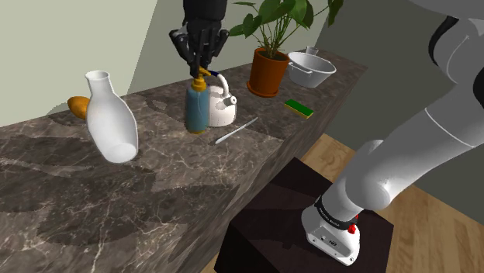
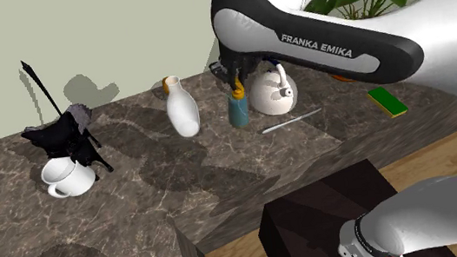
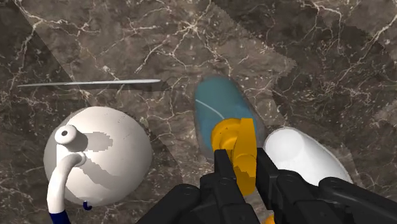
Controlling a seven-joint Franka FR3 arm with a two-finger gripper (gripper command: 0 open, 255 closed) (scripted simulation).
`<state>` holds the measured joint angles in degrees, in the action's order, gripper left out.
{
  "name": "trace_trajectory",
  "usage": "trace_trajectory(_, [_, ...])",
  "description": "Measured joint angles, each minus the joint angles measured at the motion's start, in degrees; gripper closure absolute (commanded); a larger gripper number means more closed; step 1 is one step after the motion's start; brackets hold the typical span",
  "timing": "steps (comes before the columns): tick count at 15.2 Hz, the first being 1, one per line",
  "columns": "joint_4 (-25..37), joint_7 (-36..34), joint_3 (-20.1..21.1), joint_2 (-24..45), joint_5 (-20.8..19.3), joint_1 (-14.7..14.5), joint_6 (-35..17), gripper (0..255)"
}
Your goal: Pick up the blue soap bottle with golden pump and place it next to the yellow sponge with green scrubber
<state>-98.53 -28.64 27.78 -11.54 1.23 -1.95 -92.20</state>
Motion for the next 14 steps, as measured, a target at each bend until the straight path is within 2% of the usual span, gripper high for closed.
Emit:
trace_trajectory(7, [-4.3,11.0,-7.9,-7.1,1.8,2.8,2.2,255])
trace_trajectory(14, [-4.1,20.8,-15.0,-9.9,1.0,5.6,5.3,255])
